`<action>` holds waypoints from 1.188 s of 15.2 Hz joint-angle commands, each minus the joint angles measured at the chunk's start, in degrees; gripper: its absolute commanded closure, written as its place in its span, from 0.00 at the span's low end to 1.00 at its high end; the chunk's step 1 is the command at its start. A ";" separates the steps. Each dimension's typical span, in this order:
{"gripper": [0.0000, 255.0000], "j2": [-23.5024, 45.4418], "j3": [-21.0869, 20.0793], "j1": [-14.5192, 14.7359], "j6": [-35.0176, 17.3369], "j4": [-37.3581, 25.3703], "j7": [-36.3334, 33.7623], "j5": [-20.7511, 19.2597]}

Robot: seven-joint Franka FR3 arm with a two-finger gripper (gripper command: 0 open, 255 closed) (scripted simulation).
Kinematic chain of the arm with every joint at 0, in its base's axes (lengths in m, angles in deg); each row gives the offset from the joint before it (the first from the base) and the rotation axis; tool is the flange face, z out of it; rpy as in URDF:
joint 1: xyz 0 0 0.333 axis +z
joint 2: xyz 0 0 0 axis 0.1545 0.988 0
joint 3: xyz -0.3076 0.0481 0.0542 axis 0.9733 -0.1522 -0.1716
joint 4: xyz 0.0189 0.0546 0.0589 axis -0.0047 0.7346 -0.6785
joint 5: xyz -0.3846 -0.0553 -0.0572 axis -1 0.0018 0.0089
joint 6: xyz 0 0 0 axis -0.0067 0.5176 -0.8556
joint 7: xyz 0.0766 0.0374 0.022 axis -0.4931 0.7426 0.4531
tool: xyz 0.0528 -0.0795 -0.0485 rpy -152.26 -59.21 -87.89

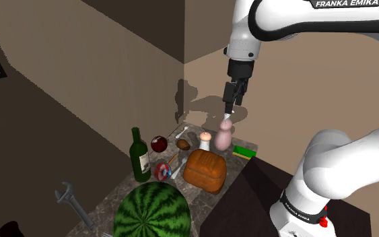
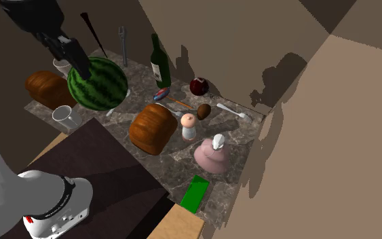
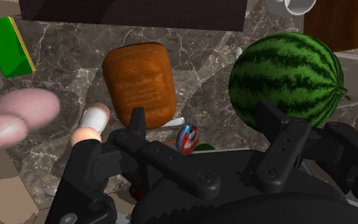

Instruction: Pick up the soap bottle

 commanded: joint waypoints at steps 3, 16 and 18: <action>0.00 1.55 1.62 -1.03 -2.48 0.96 1.85 -1.55; 0.00 17.66 12.15 -7.11 -19.19 0.81 12.87 -9.18; 0.00 20.90 13.72 -7.84 -21.61 -0.23 14.52 -9.73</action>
